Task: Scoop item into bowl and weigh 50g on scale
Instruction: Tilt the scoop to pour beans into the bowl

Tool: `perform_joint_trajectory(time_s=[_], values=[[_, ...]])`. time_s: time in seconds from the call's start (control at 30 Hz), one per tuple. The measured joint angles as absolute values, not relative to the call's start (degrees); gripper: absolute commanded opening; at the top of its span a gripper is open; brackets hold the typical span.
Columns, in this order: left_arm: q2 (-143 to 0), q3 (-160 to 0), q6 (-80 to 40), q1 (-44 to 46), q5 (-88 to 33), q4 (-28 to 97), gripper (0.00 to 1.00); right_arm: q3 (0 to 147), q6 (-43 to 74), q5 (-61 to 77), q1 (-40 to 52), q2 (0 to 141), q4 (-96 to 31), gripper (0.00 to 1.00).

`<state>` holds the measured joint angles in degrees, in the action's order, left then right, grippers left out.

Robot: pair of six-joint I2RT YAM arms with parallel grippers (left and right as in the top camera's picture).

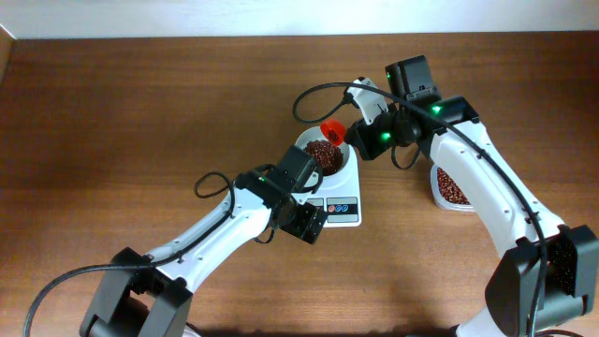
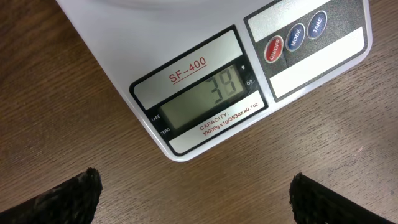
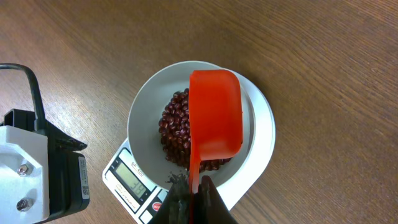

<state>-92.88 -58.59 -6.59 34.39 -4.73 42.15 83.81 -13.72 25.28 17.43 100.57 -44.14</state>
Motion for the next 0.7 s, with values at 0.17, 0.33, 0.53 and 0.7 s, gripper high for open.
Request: perform_joint_trajectory(time_s=[0.17, 0.33, 0.53, 0.7], values=[[-92.88, -58.59, -6.59, 34.39, -4.73, 42.15, 0.99, 83.81, -13.74, 25.28, 17.43, 100.57, -44.14, 0.04], [-92.88, -58.59, -6.59, 34.39, -4.73, 42.15, 0.99, 83.81, -13.98, 25.30, 17.43, 100.57, -43.51, 0.04], [-92.88, -58.59, -6.59, 34.39, -4.73, 42.15, 0.99, 83.81, -16.03, 22.50, 19.29, 100.57, -43.53, 0.04], [-92.88, -58.59, -6.59, 34.39, -4.73, 42.15, 0.99, 83.81, -17.91, 20.16, 19.68, 100.57, -43.11, 0.04]])
